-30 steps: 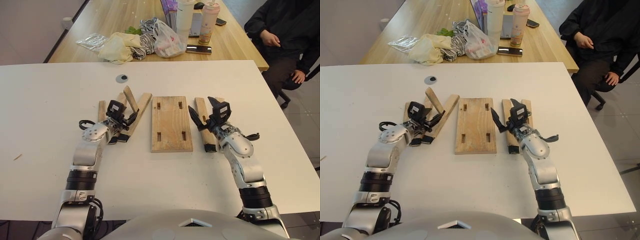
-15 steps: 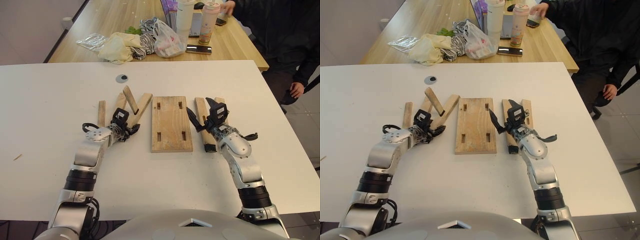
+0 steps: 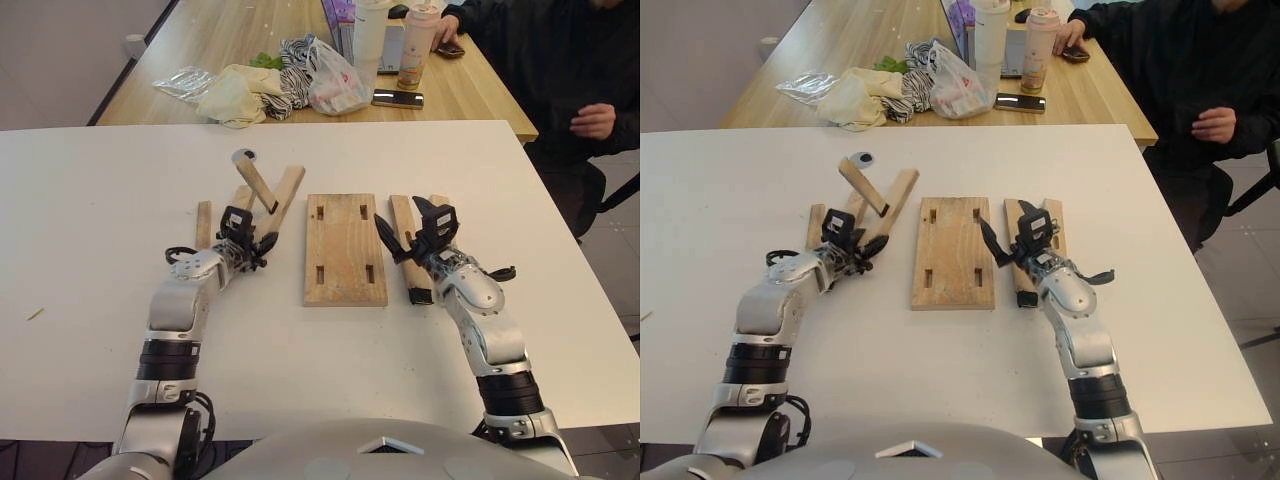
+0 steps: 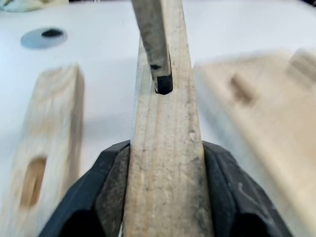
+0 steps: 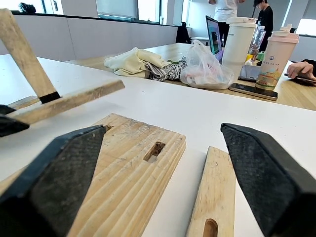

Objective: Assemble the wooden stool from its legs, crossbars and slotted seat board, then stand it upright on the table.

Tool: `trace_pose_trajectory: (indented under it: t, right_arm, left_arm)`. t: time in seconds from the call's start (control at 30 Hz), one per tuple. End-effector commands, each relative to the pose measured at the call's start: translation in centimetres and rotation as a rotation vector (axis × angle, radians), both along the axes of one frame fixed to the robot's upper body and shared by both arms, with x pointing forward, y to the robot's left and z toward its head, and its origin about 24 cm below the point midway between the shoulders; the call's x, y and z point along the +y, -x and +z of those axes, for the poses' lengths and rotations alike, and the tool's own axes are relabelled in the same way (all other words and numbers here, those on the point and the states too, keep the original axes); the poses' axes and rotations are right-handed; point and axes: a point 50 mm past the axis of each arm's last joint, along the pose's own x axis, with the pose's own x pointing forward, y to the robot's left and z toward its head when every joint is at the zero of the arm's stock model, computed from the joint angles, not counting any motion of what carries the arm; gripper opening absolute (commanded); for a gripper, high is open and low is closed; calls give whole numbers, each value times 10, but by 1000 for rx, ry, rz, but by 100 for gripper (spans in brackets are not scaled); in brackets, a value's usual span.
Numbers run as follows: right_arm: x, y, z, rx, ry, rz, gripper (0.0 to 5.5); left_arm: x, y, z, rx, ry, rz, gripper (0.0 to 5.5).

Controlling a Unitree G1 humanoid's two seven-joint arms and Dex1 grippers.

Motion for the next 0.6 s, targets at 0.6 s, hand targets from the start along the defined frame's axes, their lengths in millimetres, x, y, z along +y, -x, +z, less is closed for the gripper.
trace_pose_trajectory:
  t: [0.6]
  right_arm:
    - [2, -37, 40, 361, -361, 421, 479]
  left_arm:
    - [-70, -23, 12, -35, 945, -523, 201]
